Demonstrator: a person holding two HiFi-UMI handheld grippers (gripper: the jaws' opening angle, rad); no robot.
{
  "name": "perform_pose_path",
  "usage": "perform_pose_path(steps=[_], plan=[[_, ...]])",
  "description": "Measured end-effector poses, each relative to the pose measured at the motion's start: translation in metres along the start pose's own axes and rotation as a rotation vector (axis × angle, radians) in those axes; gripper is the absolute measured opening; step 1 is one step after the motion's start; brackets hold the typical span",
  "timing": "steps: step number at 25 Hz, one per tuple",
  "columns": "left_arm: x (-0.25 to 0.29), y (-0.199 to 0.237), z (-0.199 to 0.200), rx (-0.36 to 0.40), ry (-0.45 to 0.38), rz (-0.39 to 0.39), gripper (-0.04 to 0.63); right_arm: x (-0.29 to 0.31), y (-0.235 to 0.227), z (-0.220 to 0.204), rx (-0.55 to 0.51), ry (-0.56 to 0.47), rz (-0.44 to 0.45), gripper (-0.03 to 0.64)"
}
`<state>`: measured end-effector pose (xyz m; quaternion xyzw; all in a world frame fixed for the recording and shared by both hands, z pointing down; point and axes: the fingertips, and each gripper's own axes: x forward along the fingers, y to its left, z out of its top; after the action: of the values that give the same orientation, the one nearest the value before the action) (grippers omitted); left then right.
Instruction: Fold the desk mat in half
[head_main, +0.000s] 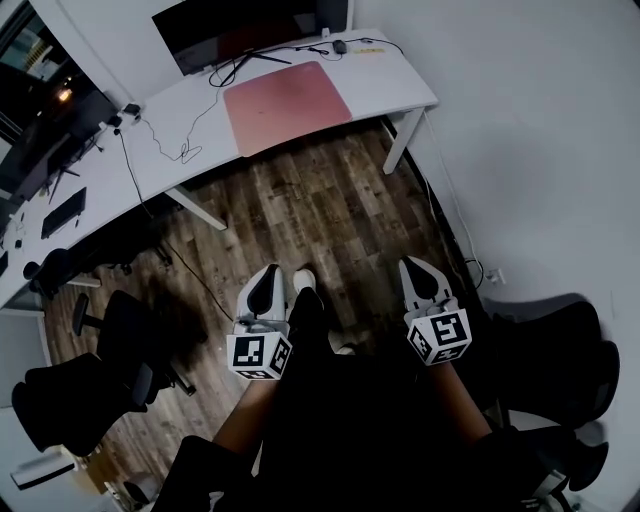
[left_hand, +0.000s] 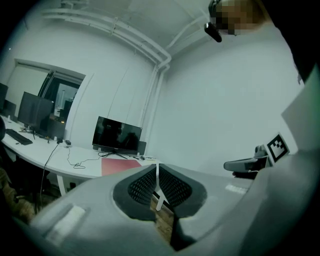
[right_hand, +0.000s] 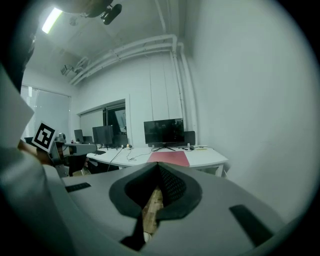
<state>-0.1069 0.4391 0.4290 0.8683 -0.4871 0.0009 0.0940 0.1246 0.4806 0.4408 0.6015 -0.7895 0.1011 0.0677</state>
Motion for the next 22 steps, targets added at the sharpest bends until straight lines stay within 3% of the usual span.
perform_pose_path(steps=[10, 22], plan=[[0.104, 0.088, 0.023, -0.035, 0.019, 0.015, 0.028, 0.125, -0.013, 0.046, -0.017, 0.046, 0.02, -0.002], [0.191, 0.19, 0.034, -0.083, 0.028, 0.014, 0.028, 0.249, 0.0, 0.103, -0.076, 0.079, 0.035, -0.002]])
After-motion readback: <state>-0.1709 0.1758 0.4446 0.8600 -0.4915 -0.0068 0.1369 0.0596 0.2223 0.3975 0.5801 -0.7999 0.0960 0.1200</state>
